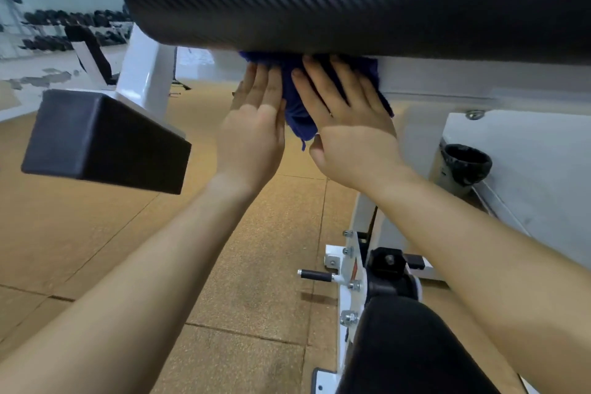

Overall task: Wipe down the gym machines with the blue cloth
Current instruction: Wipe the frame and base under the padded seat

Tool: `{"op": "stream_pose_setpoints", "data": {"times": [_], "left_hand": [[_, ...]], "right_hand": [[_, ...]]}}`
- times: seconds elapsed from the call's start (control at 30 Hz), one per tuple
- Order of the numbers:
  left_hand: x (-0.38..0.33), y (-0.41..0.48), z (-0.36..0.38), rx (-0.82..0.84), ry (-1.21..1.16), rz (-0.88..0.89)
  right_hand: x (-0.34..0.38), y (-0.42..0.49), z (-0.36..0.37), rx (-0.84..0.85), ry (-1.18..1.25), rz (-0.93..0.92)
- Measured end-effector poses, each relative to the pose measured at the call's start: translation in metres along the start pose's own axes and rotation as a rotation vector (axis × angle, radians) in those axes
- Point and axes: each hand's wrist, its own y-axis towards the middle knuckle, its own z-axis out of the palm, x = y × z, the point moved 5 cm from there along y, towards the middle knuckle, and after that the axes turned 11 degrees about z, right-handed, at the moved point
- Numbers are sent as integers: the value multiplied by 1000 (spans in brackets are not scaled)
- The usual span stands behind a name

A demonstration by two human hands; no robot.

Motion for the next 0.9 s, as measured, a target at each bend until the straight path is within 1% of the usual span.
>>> {"op": "stream_pose_setpoints", "data": {"times": [0.07, 0.27, 0.4, 0.57, 0.67, 0.77, 0.83, 0.9], "left_hand": [[-23, 4, 5, -33, -1, 19], [-76, 17, 25, -24, 0, 87], [-103, 25, 31, -71, 16, 138], [-132, 35, 34, -92, 21, 200], [-159, 46, 39, -126, 43, 248], [-190, 56, 46, -114, 54, 321], [-198, 57, 49, -112, 62, 349], [-192, 57, 52, -126, 43, 324]], "right_hand": [[-20, -9, -3, -4, -16, 26], [-72, -37, -10, -30, -14, 103], [-96, -52, -12, -50, -25, 136], [-125, -65, -15, -85, 55, 181], [-152, -76, -14, -77, 63, 235], [-182, -90, -17, -84, 31, 307], [-188, -93, -18, -105, 42, 345], [-178, -88, -19, -138, 94, 371]]}}
